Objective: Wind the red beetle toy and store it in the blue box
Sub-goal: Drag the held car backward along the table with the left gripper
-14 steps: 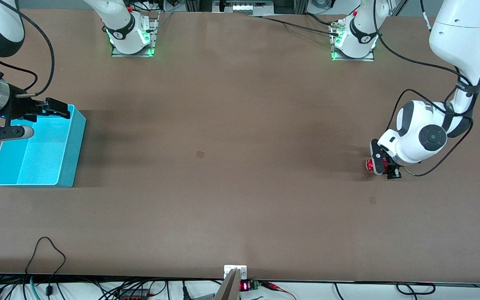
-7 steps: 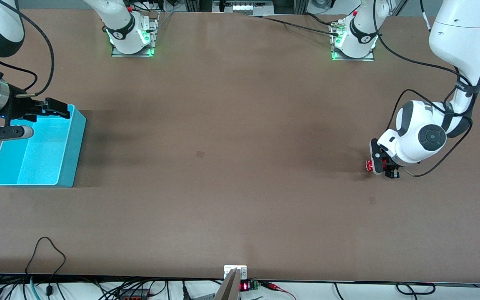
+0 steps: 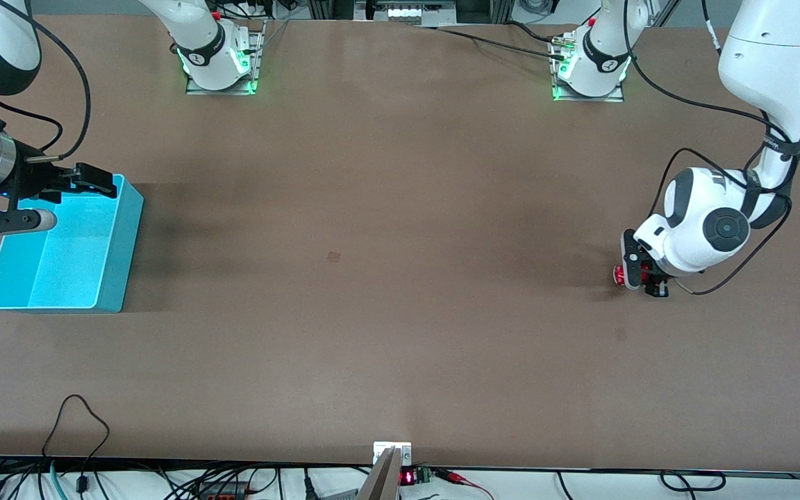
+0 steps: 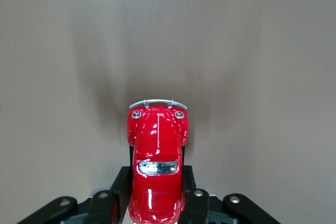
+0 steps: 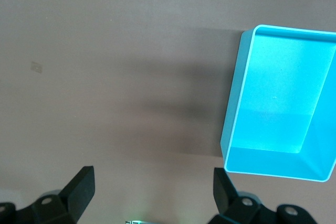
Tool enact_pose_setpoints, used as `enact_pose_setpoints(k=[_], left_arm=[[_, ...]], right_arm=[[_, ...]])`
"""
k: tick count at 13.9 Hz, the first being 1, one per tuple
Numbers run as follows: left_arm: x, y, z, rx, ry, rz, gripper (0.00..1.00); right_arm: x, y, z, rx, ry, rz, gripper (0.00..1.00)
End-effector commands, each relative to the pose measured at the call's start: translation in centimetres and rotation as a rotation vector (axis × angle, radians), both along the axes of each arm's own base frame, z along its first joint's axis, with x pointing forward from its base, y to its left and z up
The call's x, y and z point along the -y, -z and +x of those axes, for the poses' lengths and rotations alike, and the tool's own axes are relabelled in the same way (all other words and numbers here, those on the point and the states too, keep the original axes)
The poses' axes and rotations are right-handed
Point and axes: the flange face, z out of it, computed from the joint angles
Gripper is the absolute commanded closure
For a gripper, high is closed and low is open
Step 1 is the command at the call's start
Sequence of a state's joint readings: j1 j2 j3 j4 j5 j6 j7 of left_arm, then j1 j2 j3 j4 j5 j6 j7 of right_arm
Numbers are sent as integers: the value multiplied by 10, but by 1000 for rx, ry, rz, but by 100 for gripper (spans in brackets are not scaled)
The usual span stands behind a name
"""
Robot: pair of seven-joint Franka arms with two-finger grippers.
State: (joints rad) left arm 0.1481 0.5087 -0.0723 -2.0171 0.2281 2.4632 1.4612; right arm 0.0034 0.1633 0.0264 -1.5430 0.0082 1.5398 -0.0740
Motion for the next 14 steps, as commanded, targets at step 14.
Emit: enact_pose_setpoints(k=[14], left_arm=[[-136,12,-1,31,22,-5,61]], right_arm=[[-12,-5,-2,2,-21,-2,0]])
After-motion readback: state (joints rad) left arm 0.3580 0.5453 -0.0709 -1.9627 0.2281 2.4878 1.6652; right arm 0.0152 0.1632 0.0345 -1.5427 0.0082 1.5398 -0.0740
